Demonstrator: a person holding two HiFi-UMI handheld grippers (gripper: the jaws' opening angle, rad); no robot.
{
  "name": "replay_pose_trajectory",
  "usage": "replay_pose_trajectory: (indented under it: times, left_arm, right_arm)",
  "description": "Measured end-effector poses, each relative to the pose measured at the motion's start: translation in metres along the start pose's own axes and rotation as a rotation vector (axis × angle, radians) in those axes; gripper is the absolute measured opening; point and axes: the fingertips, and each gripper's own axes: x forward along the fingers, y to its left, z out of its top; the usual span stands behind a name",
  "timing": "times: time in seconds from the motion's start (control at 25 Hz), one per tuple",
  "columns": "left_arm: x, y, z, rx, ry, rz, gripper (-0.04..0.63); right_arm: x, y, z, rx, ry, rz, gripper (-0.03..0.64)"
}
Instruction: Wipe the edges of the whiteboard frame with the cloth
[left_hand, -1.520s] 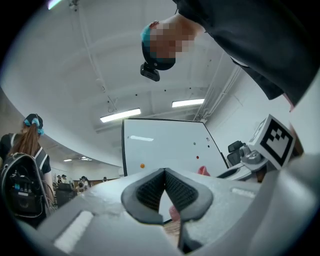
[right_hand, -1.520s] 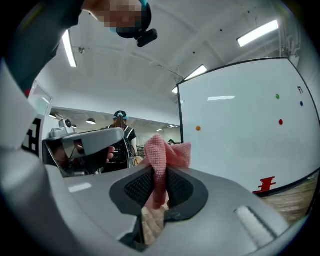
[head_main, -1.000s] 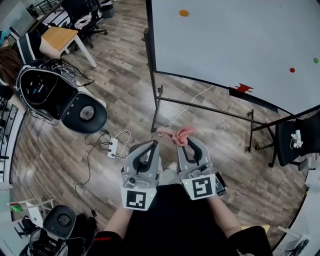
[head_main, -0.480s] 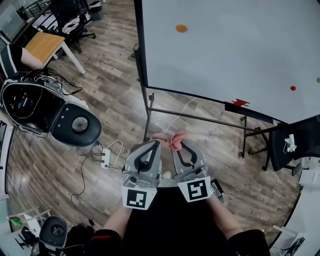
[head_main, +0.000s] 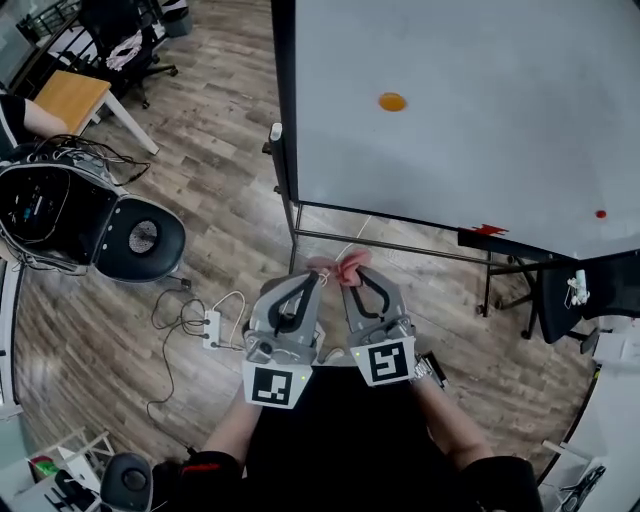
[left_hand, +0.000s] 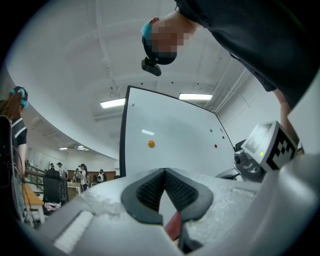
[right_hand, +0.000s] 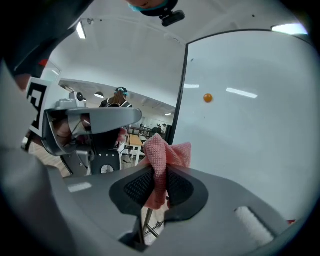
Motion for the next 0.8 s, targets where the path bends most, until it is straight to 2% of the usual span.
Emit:
replay_pose_trajectory:
  times: [0.2,0.44,0.8]
  left_arm:
    - [0.017,0.024,-0.025,-0.005,0.026,-0.013,0.002]
    - [0.033,0.053,-0.052,0.004,0.065,-0.043,0.000]
    - [0.047,0.068,-0.077,-0.030,0.105,-0.024,0.000]
  right_arm:
    - [0.051,-0.012,-0.017,0.029,0.045,-0.013,0.051]
    - [0.107,-0.013,-0.028,0.002,0.071,-0.012,0.052]
    - [0.168,-0.004,-0.067,0.016,0.169,0.024,0.052]
